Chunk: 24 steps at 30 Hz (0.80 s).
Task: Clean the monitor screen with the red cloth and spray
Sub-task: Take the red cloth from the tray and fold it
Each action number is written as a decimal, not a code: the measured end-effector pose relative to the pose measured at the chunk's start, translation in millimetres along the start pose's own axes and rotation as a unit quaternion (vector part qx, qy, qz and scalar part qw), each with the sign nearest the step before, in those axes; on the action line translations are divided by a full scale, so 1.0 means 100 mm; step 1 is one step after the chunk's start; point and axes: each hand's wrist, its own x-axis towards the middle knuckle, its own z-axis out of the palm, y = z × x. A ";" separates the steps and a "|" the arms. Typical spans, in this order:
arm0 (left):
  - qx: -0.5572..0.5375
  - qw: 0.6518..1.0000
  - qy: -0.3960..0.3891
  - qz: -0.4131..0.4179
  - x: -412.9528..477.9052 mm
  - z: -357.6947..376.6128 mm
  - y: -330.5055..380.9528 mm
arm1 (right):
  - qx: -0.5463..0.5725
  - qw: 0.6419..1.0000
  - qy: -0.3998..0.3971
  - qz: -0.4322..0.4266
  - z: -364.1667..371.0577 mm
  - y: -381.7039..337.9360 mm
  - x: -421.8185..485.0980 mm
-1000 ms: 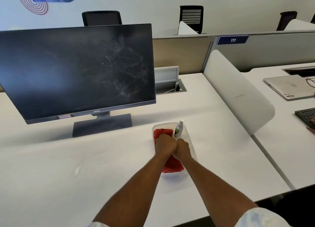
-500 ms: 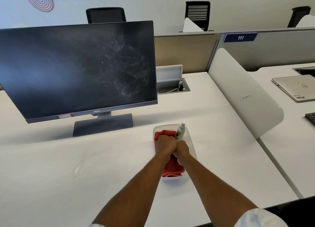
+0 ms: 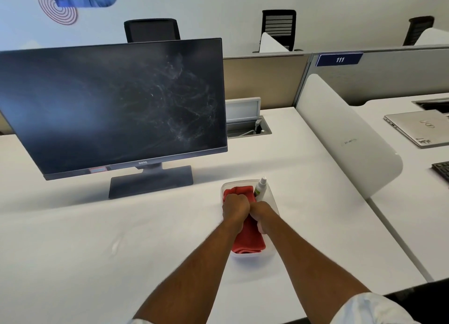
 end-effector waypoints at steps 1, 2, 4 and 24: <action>-0.006 1.000 -0.002 -0.001 0.00 -0.01 0.00 | 0.001 1.000 -0.007 0.003 0.01 -0.01 -0.01; -0.012 1.000 -0.003 -0.003 0.00 -0.02 0.00 | 0.000 1.000 -0.012 0.006 0.01 -0.01 -0.03; -0.024 1.000 -0.006 -0.007 -0.02 -0.05 0.01 | 0.000 1.000 -0.016 0.006 0.01 -0.01 -0.06; -0.009 0.982 0.086 0.168 -0.09 -0.76 0.29 | 0.034 0.993 -0.076 -0.085 0.01 -0.81 -0.58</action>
